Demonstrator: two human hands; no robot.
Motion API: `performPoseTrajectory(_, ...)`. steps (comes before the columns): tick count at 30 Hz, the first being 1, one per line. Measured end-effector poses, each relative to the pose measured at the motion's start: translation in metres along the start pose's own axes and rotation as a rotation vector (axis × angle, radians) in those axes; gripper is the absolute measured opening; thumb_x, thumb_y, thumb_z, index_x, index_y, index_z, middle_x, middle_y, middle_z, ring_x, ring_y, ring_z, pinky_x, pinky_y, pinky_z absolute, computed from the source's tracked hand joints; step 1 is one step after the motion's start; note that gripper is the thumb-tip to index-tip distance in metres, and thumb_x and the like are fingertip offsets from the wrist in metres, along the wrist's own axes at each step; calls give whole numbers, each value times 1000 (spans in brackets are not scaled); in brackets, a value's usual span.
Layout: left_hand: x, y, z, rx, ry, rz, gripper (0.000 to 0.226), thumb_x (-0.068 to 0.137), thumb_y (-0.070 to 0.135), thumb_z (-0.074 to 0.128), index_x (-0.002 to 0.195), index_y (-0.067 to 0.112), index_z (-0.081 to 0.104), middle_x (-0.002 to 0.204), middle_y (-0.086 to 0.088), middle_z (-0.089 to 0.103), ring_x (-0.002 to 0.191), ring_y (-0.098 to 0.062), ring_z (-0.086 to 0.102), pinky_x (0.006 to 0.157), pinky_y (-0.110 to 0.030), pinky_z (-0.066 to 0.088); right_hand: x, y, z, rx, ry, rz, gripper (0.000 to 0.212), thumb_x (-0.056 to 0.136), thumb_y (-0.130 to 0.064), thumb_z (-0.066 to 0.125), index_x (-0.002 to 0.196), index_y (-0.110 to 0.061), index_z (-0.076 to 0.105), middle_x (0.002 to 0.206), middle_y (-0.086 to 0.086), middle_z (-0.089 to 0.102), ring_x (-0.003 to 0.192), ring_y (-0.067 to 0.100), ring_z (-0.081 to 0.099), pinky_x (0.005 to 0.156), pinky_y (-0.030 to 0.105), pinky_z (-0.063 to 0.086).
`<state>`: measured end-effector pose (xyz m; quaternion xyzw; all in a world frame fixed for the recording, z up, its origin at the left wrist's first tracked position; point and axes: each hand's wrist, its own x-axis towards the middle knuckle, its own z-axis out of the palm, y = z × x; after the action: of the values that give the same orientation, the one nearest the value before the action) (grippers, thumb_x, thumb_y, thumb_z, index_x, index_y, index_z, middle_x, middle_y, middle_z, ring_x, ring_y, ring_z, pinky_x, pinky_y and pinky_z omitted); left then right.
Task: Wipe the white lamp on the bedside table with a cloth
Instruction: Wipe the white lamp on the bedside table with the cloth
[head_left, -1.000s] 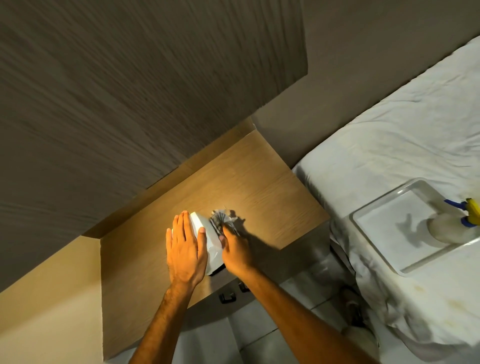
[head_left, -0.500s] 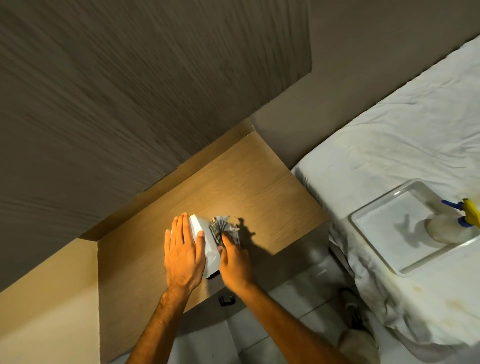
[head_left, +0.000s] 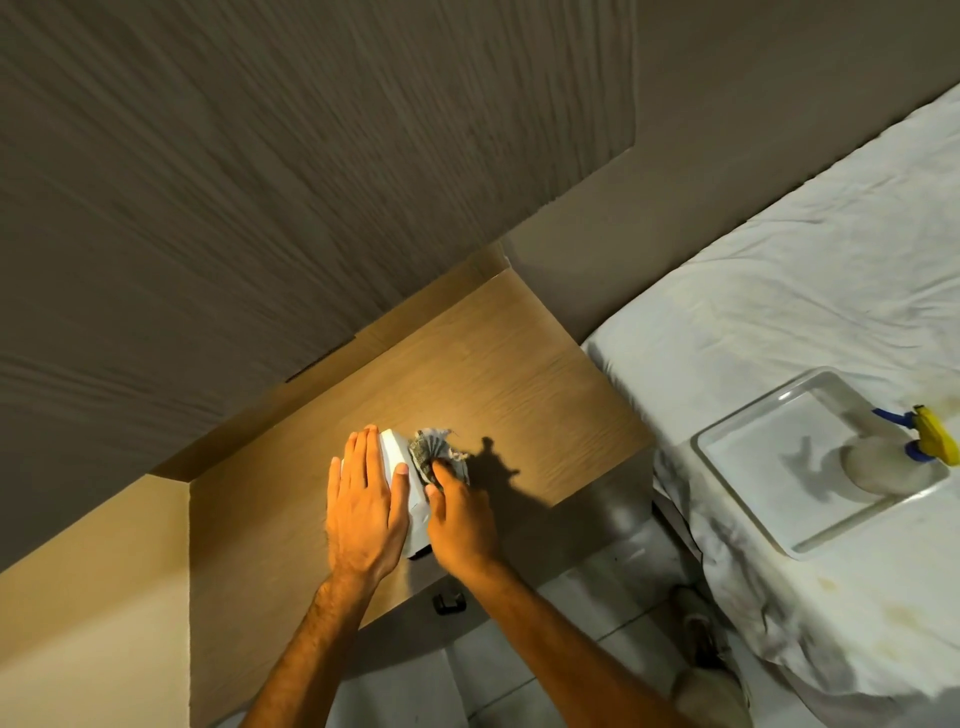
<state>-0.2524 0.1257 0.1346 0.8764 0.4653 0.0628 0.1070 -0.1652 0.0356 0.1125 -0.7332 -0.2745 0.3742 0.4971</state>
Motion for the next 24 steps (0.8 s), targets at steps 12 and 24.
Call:
performPoseTrajectory(12,0,0,-3,51,1,32,83,97,59,14,163,9,18,171,-13,25,160,-27,20,133,-48,11,5,23,-21,65,-60,64,39,100,-20,51,139,-16,55,140,10,60,128,26,56,108,35,46)
performPoseTrajectory(24,4,166,75,-116,-19,334,70,102,49,29,161,11,28,170,-14,28,160,-29,20,132,-52,15,-73,78,-215,725,305,215,29,85,-22,75,114,-21,73,114,6,76,110,25,71,97,41,56)
